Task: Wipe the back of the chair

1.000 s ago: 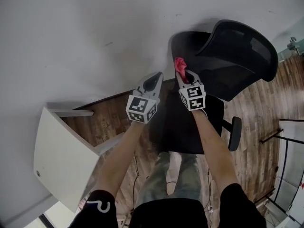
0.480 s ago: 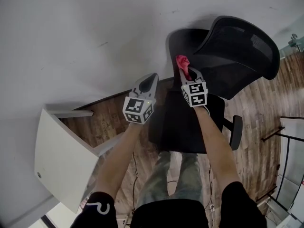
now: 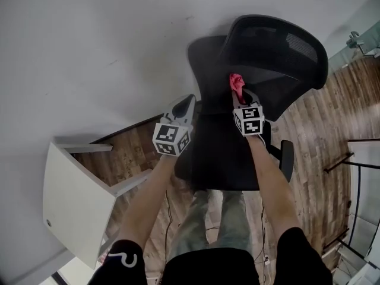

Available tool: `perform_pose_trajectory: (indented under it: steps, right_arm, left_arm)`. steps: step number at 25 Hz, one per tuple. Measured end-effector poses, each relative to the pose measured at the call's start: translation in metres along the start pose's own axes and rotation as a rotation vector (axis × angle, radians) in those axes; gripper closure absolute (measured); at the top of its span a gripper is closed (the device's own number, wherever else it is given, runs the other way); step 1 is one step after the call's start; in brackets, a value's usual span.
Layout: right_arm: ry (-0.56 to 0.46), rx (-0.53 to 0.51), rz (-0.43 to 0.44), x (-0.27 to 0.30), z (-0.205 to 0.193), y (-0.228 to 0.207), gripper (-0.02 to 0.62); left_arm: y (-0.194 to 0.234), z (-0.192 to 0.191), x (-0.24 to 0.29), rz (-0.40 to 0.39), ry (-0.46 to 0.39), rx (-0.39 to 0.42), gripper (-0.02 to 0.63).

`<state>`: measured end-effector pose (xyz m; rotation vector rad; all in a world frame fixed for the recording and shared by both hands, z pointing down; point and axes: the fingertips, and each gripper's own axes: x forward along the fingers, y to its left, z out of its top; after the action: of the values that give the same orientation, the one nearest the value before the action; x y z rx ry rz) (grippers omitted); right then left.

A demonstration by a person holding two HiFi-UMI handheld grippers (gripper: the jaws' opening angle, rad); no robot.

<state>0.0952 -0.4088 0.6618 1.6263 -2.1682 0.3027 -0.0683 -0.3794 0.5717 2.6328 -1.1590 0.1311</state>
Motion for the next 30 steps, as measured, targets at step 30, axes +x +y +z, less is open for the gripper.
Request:
perform_pose_trajectory:
  steps: [30]
  right_arm:
    - [0.058,0.222,-0.303,-0.133,-0.102,-0.247,0.52]
  left_arm:
    - [-0.139,-0.006,0.064,0.008,0.008,-0.008,0.584]
